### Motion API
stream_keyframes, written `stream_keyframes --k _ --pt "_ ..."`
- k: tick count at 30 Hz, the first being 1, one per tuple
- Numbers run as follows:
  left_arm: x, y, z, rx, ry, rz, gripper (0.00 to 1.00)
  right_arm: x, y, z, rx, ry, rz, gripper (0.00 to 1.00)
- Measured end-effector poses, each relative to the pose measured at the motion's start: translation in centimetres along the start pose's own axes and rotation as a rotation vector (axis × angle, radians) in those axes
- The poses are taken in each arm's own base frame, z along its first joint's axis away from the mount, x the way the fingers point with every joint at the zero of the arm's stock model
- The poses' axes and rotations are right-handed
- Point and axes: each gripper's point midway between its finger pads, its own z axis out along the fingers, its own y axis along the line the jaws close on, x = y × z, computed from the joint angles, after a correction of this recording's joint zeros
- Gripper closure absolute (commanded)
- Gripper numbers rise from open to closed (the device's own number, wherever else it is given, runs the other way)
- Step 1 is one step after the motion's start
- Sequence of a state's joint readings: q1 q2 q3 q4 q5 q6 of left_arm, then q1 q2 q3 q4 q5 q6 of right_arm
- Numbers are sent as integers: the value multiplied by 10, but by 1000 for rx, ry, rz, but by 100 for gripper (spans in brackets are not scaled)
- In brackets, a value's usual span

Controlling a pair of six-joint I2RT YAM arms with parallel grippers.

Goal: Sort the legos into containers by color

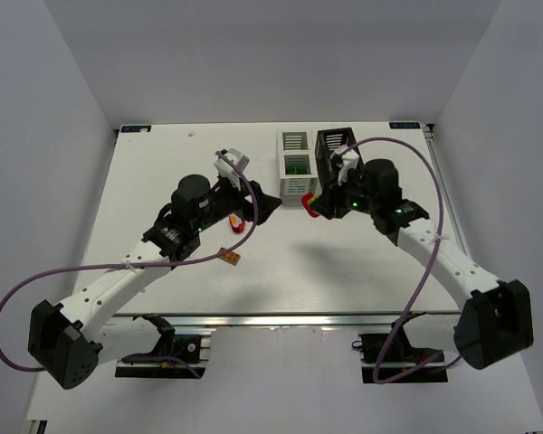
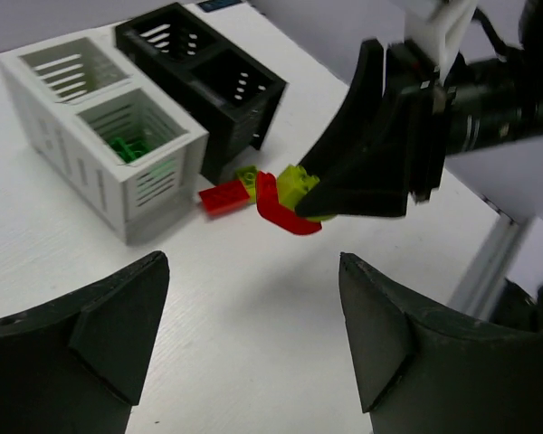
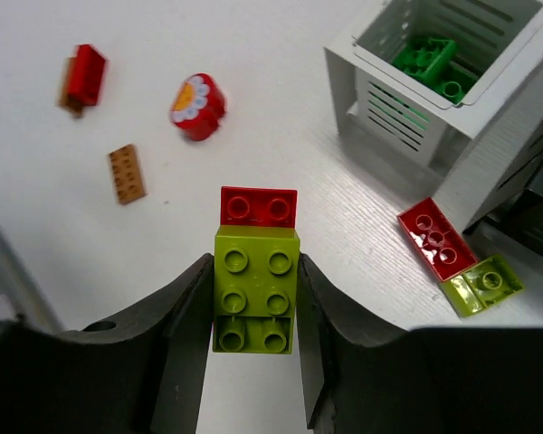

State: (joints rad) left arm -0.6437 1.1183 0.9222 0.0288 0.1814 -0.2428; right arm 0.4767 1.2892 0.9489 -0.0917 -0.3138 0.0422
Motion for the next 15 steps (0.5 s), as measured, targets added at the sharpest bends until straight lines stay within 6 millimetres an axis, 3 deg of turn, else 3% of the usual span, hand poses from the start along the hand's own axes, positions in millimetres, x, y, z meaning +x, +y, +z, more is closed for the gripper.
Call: stream_keyframes --k 3,9,15 --pt "6 -17 -1 105 9 12 11 -8 9 -25 -126 -57 -11 100" --pt "14 -43 -6 271 5 33 8 -12 56 -65 -400 -162 -76 100" --pt "7 -64 -13 396 -25 52 6 -17 88 -88 -567 -222 -125 100"
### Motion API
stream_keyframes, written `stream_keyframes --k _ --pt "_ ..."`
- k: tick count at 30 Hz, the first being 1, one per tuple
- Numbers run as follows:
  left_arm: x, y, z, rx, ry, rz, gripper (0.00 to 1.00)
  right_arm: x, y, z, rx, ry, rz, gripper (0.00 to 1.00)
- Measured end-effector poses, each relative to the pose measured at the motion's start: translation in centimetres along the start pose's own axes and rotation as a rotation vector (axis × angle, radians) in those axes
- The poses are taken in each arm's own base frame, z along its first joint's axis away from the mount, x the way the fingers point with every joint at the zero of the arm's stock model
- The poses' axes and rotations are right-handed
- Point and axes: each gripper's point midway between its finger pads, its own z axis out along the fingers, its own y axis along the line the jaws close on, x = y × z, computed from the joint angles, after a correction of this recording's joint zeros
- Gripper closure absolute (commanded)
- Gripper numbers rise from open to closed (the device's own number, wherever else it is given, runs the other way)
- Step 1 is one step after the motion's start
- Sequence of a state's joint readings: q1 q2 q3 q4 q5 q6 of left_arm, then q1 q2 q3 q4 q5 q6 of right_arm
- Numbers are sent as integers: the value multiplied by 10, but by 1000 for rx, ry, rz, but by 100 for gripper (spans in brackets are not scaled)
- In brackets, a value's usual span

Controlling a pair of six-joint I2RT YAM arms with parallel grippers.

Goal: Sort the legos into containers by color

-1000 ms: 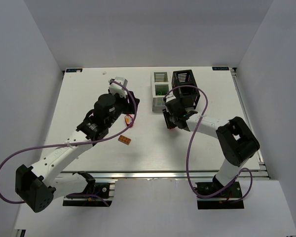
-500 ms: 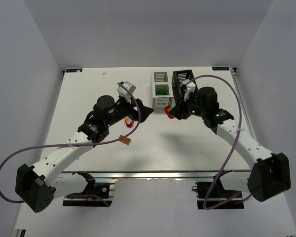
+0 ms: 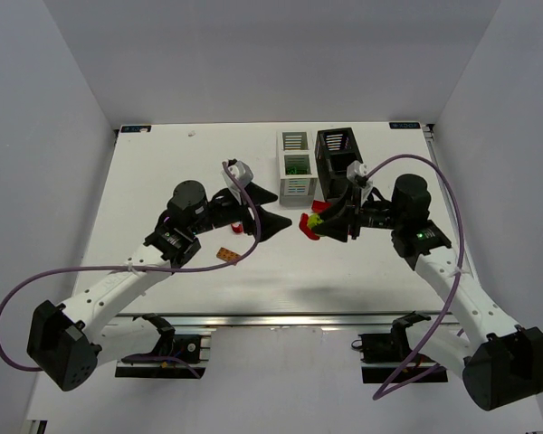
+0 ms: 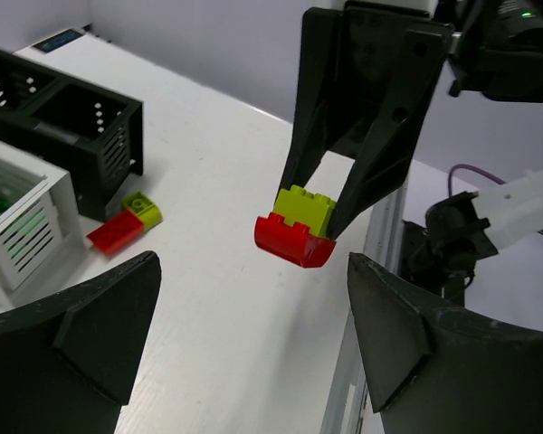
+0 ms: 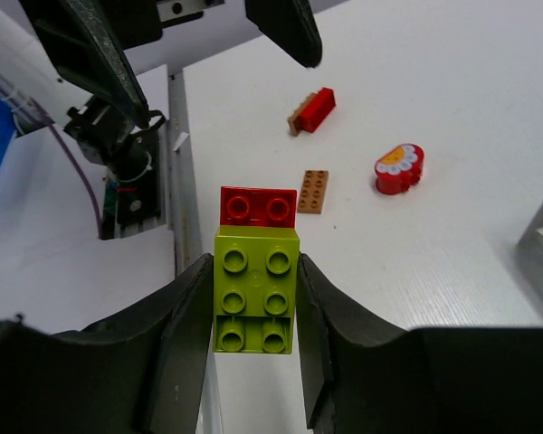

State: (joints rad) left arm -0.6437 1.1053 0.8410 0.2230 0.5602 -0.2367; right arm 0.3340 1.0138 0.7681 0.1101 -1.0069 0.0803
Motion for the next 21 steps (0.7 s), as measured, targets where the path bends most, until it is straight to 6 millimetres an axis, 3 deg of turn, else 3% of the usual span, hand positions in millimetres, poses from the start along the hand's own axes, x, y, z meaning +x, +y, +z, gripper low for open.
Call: stream_keyframes --k 12,21 --pt "6 -31 2 201 -3 -27 6 -7 36 -7 -151 -41 -63 100" --pt "11 -40 3 268 14 -58 5 -9 40 -8 -168 -51 -75 100"
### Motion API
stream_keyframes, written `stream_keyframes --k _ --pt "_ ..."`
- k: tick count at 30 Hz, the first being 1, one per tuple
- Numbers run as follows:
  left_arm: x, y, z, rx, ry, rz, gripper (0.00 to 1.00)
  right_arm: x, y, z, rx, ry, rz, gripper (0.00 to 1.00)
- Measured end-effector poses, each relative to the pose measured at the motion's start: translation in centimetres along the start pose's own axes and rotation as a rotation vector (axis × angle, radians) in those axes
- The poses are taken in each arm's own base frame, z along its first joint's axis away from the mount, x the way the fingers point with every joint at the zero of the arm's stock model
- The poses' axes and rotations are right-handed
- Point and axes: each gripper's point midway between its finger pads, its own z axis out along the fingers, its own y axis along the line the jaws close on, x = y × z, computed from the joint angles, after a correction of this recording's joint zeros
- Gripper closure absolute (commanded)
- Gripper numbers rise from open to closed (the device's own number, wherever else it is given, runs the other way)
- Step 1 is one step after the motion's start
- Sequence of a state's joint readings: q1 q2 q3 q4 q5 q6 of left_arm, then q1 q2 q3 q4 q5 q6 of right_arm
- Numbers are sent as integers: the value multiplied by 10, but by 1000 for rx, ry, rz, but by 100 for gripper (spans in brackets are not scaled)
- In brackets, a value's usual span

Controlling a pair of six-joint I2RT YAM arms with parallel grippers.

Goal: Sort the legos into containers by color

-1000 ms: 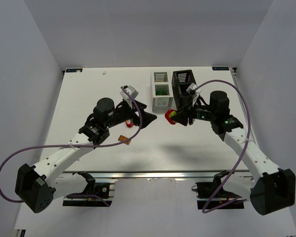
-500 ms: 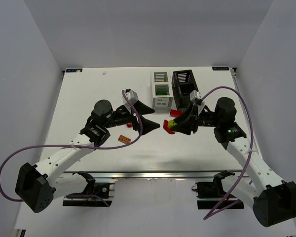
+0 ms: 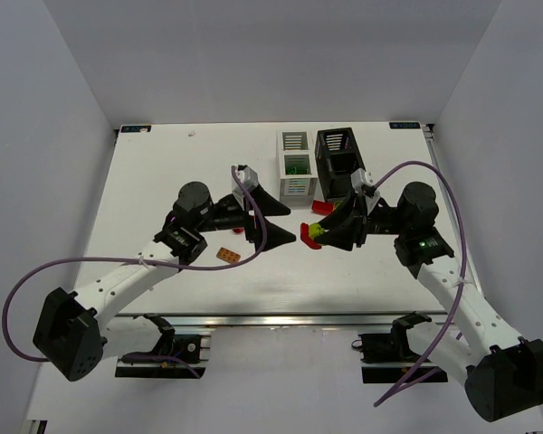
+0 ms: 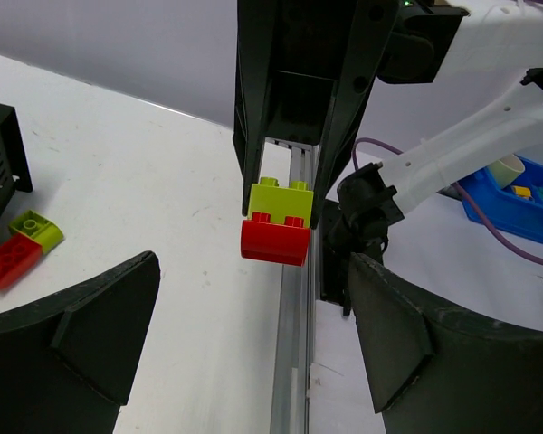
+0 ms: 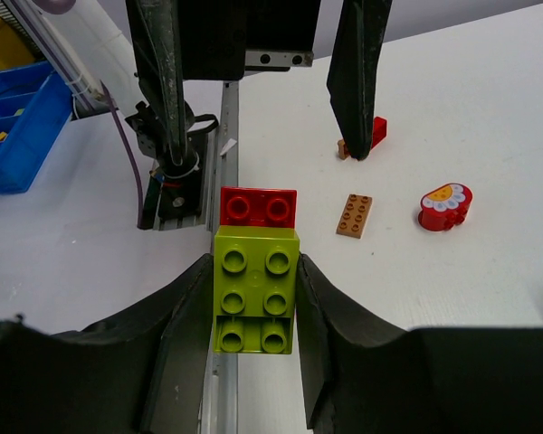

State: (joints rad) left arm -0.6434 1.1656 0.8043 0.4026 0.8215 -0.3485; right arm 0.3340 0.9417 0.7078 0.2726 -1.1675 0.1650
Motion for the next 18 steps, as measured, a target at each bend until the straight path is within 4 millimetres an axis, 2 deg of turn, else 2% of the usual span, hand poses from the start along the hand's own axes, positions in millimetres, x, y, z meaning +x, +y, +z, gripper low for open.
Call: stream_keyframes --k 8,18 --pt "15 4 6 23 35 -58 7 -1 -3 3 0 -8 17 100" --pt "25 -7 13 72 63 -86 12 4 -7 10 10 -1 43 100"
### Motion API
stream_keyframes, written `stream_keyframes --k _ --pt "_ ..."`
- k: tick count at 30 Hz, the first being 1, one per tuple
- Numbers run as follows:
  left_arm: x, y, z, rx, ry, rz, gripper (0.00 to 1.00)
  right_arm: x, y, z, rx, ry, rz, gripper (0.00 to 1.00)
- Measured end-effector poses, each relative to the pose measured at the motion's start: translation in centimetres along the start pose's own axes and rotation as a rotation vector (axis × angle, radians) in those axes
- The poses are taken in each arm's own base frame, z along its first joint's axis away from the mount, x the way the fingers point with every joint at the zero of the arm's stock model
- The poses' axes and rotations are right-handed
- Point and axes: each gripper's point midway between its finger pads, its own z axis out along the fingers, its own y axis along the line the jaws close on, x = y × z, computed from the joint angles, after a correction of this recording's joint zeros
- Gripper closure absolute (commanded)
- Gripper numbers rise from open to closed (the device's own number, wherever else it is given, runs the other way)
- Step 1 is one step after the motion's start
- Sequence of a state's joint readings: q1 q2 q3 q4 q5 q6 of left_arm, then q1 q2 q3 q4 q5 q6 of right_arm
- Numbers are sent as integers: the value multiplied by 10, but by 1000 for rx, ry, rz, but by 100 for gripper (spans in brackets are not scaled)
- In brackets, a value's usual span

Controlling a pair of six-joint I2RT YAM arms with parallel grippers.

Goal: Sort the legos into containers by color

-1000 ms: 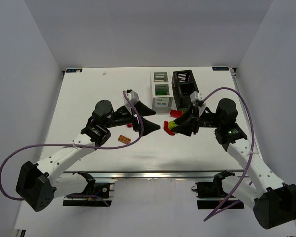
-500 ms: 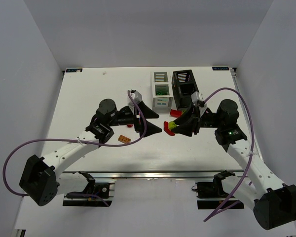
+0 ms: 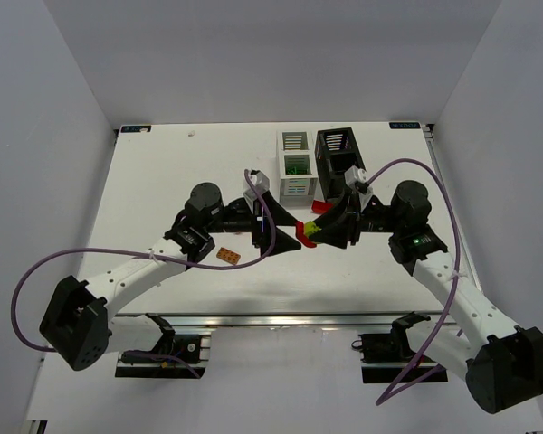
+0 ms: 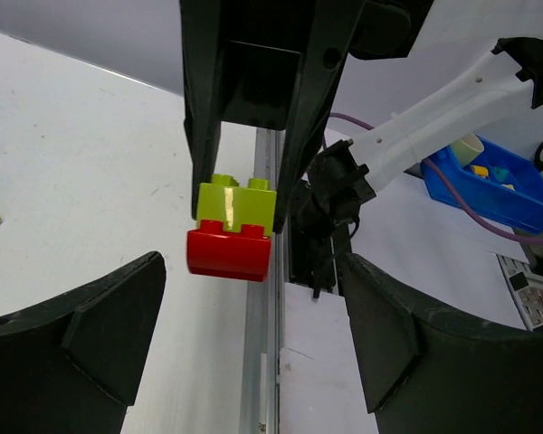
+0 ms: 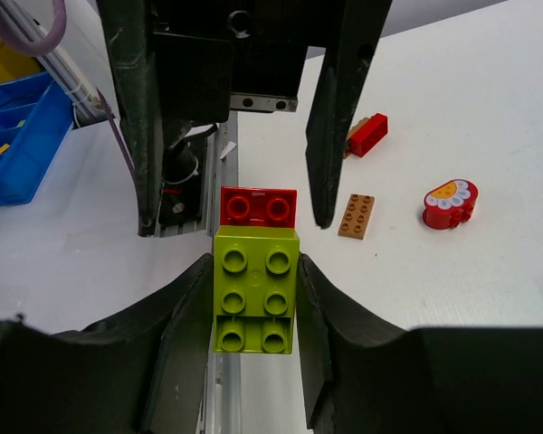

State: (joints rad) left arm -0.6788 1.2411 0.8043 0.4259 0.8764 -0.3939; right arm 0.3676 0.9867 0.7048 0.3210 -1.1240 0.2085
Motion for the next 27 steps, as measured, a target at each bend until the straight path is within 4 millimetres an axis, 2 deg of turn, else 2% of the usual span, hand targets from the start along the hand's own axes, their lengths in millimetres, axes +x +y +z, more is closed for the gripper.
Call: stream_keyframes --k 3,6,7,9,10,13,21,27 --pt "5 -2 3 12 13 -9 17 1 -3 1 7 2 8 100" --pt "10 -1 5 18 27 -27 32 1 -4 1 13 1 8 100" --pt "12 0 6 21 33 -33 42 1 -4 1 14 1 8 100" --pt "16 3 7 16 41 -45 54 2 -2 1 3 4 17 100" --pt "17 5 7 13 45 -52 63 2 0 2 -2 4 17 100" --pt "18 7 8 15 49 -53 77 3 -1 2 2 6 26 100" --pt "19 7 8 14 53 -48 91 4 -2 2 3 8 18 100" --pt "21 11 6 -5 81 -22 96 7 -6 1 22 15 5 100"
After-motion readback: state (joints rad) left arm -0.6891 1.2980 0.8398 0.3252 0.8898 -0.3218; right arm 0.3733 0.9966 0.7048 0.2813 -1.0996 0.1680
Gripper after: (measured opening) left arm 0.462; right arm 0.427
